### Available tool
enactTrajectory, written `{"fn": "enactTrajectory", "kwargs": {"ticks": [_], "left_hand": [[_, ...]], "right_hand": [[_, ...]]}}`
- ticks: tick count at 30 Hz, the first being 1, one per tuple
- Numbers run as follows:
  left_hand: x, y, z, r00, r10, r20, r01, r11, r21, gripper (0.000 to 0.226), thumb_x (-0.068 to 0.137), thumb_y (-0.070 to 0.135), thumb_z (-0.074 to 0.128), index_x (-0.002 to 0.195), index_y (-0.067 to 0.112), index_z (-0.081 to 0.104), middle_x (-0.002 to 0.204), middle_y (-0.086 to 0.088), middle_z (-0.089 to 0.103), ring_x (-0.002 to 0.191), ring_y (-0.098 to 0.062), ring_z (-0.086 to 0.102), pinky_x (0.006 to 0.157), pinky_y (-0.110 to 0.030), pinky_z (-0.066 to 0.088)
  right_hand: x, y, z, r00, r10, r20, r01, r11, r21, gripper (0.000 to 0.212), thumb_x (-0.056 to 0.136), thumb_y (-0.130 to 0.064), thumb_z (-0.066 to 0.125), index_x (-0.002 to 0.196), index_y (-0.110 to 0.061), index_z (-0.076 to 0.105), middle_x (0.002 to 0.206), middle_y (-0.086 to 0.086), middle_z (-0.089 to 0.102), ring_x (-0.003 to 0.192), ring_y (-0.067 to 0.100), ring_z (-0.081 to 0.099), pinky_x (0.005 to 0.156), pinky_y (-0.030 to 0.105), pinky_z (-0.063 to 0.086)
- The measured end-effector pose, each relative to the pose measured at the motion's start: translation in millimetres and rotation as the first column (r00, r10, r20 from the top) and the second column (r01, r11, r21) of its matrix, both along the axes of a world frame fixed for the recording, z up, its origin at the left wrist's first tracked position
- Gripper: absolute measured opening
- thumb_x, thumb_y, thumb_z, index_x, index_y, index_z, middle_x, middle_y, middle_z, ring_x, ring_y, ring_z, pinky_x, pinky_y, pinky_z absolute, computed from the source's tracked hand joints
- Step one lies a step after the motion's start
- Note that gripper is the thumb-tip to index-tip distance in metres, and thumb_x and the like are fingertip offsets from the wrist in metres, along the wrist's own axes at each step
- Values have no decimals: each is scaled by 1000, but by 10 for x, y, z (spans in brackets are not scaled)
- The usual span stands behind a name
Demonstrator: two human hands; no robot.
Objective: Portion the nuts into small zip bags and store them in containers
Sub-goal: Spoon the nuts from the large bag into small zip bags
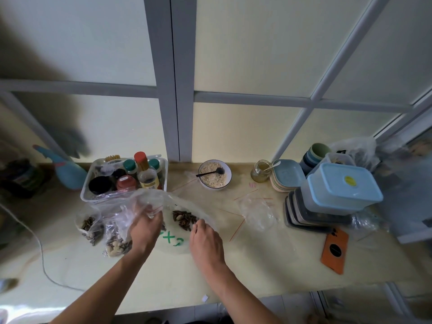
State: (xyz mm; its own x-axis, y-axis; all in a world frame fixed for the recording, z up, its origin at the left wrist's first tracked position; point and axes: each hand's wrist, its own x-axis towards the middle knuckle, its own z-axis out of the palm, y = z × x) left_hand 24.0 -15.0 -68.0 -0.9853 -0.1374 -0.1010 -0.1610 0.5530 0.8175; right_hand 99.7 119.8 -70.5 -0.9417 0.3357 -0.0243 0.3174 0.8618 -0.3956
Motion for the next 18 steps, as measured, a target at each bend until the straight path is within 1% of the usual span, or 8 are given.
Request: {"fn": "enactTrajectory", "kwargs": {"ticks": [3, 5, 8, 10, 12, 14, 16, 18], "left_hand": [[-110, -40, 27, 983, -13, -182, 2, 998, -58, 14, 80, 17, 69, 82, 9, 57, 121, -2, 61, 74, -16, 60, 68, -32, 50], [-133, 2, 89, 969, -25, -244, 9, 998, -70, 25, 79, 7, 71, 75, 17, 48, 123, -12, 62, 72, -13, 57, 68, -36, 53], [-111, 108, 219, 937, -87, -340, 68, 995, -66, 27, 78, 2, 75, 89, 17, 54, 115, -14, 66, 76, -18, 57, 73, -43, 55], [-58, 207, 297, 896, -171, -410, 146, 985, -91, 39, 77, -2, 75, 111, 9, 60, 97, -9, 67, 77, -22, 59, 76, -47, 56], [9, 306, 373, 856, -279, -436, 257, 960, -111, 62, 78, -4, 71, 135, 10, 53, 84, -2, 66, 72, -19, 59, 76, -36, 53], [118, 423, 474, 806, -368, -464, 339, 929, -147, 73, 79, 4, 67, 147, 17, 45, 78, 4, 64, 69, -14, 58, 74, -24, 49], [231, 556, 527, 737, -455, -500, 407, 889, -209, 73, 77, 11, 67, 147, 18, 45, 74, 10, 60, 72, -9, 54, 82, -12, 41], [338, 676, 526, 689, -531, -493, 464, 846, -264, 87, 70, 7, 78, 148, 23, 42, 76, 9, 63, 74, -9, 54, 77, -19, 45]], "right_hand": [[13, 22, -72, 1000, 2, -29, -2, 1000, -10, 18, 79, -25, 82, 80, -15, 67, 56, -3, 62, 42, 12, 60, 38, 19, 40], [5, 29, -59, 1000, -10, -21, 8, 998, -70, 20, 81, -25, 81, 92, -10, 72, 60, -1, 66, 46, 12, 64, 39, 20, 43], [-9, 94, -64, 1000, -19, -18, 17, 997, -81, 23, 75, -29, 85, 88, -13, 75, 59, -3, 67, 45, 9, 63, 39, 19, 42], [-11, 121, -70, 999, -42, -18, 40, 995, -87, 21, 75, -28, 84, 87, -14, 75, 57, -2, 66, 44, 11, 62, 38, 20, 40], [8, 129, -59, 999, -39, -29, 37, 997, -65, 18, 78, -24, 80, 91, -13, 75, 55, 0, 63, 43, 15, 62, 38, 23, 40], [48, 159, -123, 999, -49, -8, 48, 995, -86, 25, 92, -26, 59, 104, -10, 74, 62, 1, 66, 51, 17, 65, 44, 26, 46], [103, 145, -120, 995, -84, -47, 75, 984, -160, 46, 96, -32, 34, 114, -11, 71, 79, 2, 72, 67, 19, 70, 57, 28, 52], [116, 192, -235, 986, -153, -66, 132, 958, -253, 48, 92, -34, 29, 107, -14, 71, 88, 0, 74, 77, 14, 72, 67, 26, 57]]}}
